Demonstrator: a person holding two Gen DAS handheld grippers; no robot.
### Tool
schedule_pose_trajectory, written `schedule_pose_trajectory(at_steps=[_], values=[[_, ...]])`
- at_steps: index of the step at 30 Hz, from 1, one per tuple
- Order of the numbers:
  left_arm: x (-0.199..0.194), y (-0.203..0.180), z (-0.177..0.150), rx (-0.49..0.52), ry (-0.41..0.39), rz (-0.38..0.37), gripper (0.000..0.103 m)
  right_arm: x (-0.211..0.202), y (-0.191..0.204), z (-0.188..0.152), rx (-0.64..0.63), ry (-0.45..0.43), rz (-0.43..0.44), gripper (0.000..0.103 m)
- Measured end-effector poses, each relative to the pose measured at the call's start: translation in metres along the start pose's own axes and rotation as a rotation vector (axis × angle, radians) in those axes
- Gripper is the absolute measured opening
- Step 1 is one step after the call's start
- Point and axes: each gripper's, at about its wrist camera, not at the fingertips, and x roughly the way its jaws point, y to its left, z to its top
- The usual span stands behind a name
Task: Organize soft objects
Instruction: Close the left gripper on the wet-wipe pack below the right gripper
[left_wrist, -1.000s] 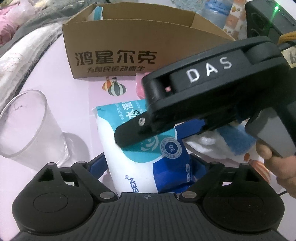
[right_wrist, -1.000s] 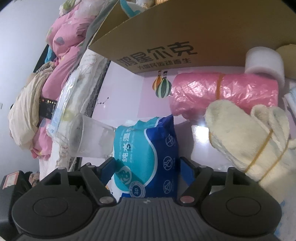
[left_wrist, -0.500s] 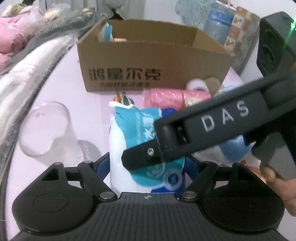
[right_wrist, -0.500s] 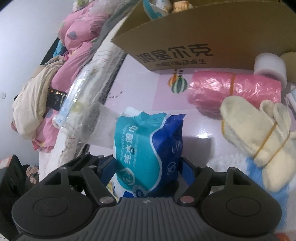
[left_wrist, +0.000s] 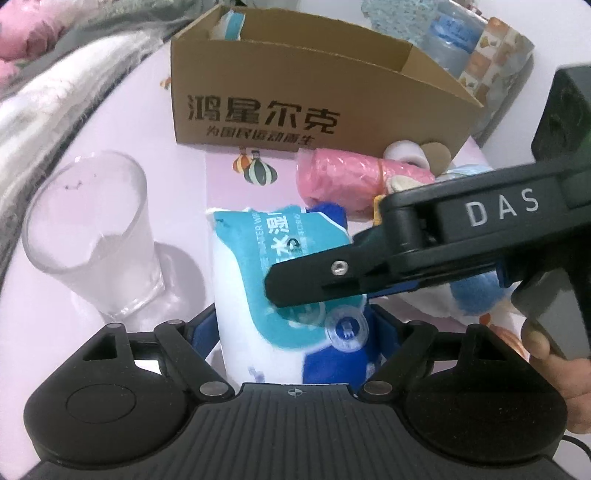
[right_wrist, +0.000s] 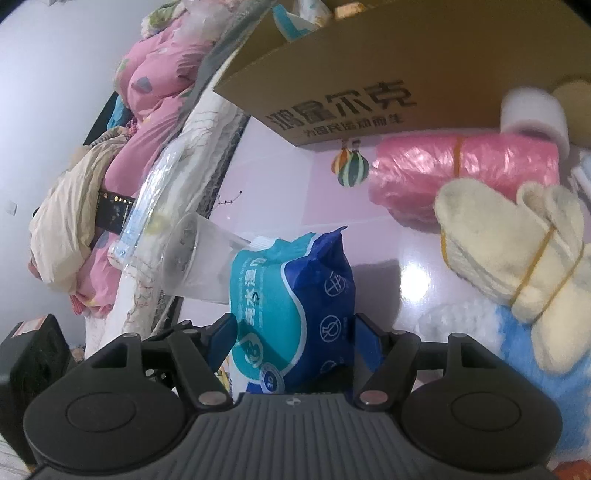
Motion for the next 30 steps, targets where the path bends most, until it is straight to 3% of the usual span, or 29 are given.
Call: schedule_pose_trajectory(at_steps=[8,15,19,30], values=[[0.003,0.002,-0.007,0.026,0.043,-0.036,0.089,0.008,-0.011,-0.003,0.090,0.029,-0.002,0.070],[0.007,-0.009,-0.009,0.060,0.040,-0.001,0.091,0.019,-0.001,0.002,0.067,0.021,0.009,0.080],[0.003,-0.012,-0.011,0.056,0.031,0.019,0.086,0.016,-0.002,-0.001,0.063,-0.007,-0.005,0.062],[-0.033,-0.024,-0.011,0.036,-0.020,0.052,0.082,-0.013,0.012,-0.013,-0.002,-0.086,0.017,0.055]])
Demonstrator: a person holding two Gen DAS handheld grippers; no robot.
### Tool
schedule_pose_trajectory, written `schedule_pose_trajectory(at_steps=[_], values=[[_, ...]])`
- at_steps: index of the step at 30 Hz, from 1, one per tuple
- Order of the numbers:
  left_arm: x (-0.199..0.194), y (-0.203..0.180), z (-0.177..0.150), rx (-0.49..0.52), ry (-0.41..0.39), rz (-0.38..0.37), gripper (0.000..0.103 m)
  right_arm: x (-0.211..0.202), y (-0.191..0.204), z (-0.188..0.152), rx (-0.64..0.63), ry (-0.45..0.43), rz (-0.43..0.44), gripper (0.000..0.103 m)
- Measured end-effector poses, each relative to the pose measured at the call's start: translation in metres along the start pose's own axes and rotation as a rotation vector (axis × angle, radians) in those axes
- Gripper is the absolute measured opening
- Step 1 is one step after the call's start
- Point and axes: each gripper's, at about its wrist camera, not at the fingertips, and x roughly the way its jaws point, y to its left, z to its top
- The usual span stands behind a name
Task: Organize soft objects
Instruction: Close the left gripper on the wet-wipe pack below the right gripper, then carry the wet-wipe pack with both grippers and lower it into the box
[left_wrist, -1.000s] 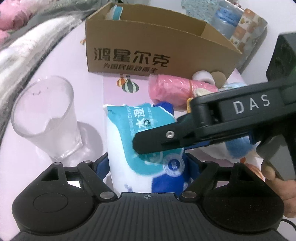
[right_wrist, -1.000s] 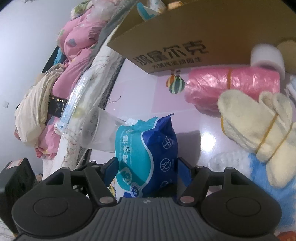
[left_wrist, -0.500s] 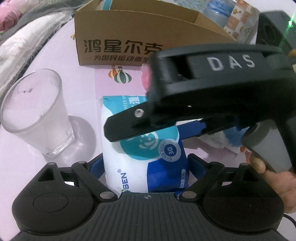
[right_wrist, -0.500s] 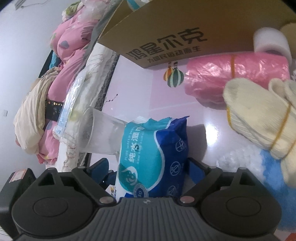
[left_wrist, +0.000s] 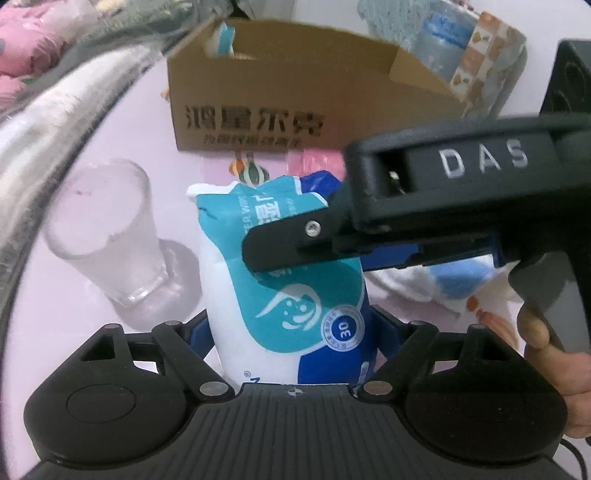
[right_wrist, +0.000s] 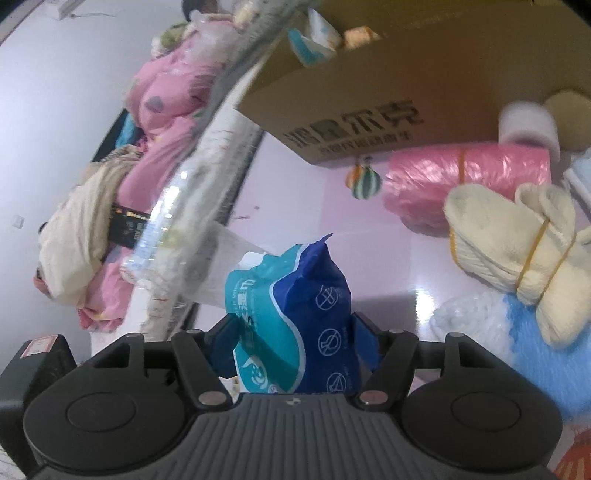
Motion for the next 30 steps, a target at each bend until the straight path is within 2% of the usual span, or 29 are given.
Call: schedule_pose_trajectory(at_steps=[9,14,18,24,30], values=[[-0.056,-0.003,0.023,-0.014,-0.078,0.081,0.078,-0.037,0.039,-0.004,-0.100,-0.074,0.079,0.054],[-0.088,-0.015,0.044,0.039,-0.142,0.145,0.077,-0.053,0.062,0.004,-0.147,-0.109,0.128,0.054],[-0.099,-0.026,0.068,0.091,-0.171,0.177,0.077,-0.070,0.074,0.020,-0.161,-0.148,0.173,0.054],[-0.090,-0.043,0.112,0.150,-0.188,0.190,0.077,-0.092,0.071,0.054,-0.141,-0.203,0.218,0.054],[-0.061,-0.058,0.153,0.173,-0.196,0.167,0.077,-0.107,0.048,0.097,-0.077,-0.231,0.212,0.054]])
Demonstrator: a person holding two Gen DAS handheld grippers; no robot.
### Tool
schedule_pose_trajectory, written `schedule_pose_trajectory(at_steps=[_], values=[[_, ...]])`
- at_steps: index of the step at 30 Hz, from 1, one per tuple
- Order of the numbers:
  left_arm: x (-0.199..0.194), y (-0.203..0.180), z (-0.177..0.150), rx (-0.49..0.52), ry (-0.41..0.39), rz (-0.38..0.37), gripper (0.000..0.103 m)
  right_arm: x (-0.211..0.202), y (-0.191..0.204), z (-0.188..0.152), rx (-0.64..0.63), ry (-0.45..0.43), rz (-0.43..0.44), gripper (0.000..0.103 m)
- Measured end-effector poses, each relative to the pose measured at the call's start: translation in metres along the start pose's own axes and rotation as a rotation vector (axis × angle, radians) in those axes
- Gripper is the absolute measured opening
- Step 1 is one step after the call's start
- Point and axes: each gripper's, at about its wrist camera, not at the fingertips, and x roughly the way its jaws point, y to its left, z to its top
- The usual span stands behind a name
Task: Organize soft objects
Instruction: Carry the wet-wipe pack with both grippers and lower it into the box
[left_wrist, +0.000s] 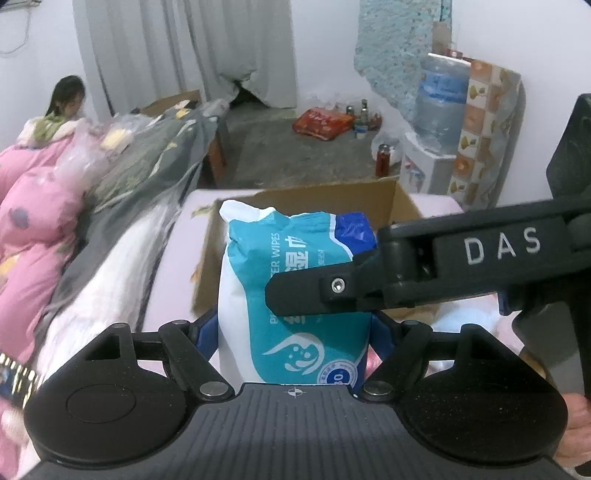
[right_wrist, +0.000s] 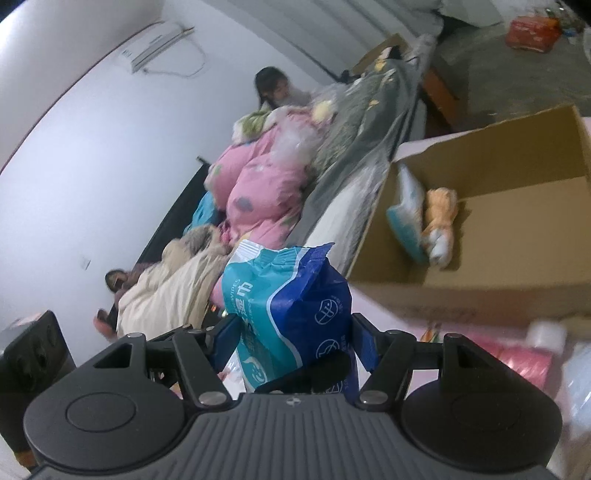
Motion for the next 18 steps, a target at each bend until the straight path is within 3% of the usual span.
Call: schedule_pose_trajectory(at_steps=[8,18], values=[[0.080,-0.003,0.043,-0.019,0.067,-0.047,0.077,0.016,-0.053,0.061,0.080,-0.004,-0.077,0.054],[0.180,0.007,0.070,-0.076,0.194,-0.078,0.077,0.071,-0.128,0.128,0.156,0.090,-0.171,0.054]])
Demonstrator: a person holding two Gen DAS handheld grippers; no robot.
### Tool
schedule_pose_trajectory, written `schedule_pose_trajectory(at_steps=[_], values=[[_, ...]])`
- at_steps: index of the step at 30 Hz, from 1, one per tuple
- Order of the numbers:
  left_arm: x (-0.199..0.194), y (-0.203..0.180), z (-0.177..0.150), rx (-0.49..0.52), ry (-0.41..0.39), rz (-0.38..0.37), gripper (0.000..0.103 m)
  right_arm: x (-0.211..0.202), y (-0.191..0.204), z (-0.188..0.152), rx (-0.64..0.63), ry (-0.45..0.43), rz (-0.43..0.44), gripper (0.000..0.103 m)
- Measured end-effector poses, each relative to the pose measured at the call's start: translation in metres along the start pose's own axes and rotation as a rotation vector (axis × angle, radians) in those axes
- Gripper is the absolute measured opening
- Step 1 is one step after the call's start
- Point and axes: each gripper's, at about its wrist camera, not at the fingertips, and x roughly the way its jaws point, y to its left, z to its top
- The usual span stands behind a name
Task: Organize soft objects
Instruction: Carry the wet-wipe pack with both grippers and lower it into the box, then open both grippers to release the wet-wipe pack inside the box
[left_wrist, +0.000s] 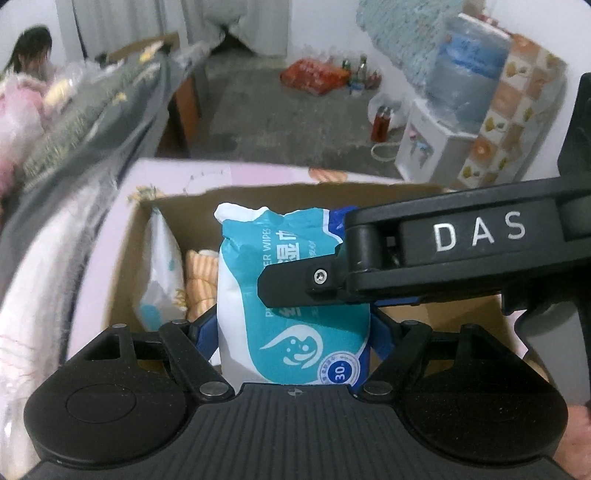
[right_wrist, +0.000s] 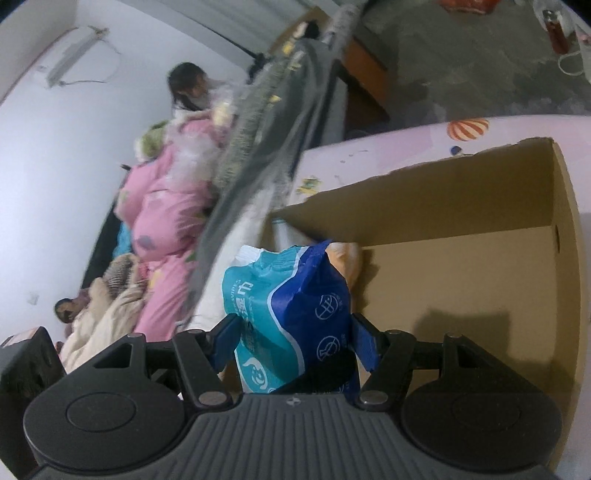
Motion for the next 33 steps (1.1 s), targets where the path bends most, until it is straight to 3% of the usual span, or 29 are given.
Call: schedule_pose_trajectory(at_steps=[7,15,24,33], values=[[0.045,0.009,0.005,-0.002,0.082,0.028,0.080,0.052,-0.034,0.025,0.038,0.083,-0.077,0.054],[0.034,0.012,0.004,0.009,0.059,0.054,0.085,0.096,-0.078,0.035,0.164,0.124,-0.201,0.057],[0.026,0.020,0.001,-0.020,0.068,0.059,0.086,0.090,-0.069,0.034,0.166,0.061,-0.206,0.058],[0.022,0.025,0.000,-0.043,0.084,0.037,0.088,0.112,-0.050,0.031,0.134,0.091,-0.189,0.058]])
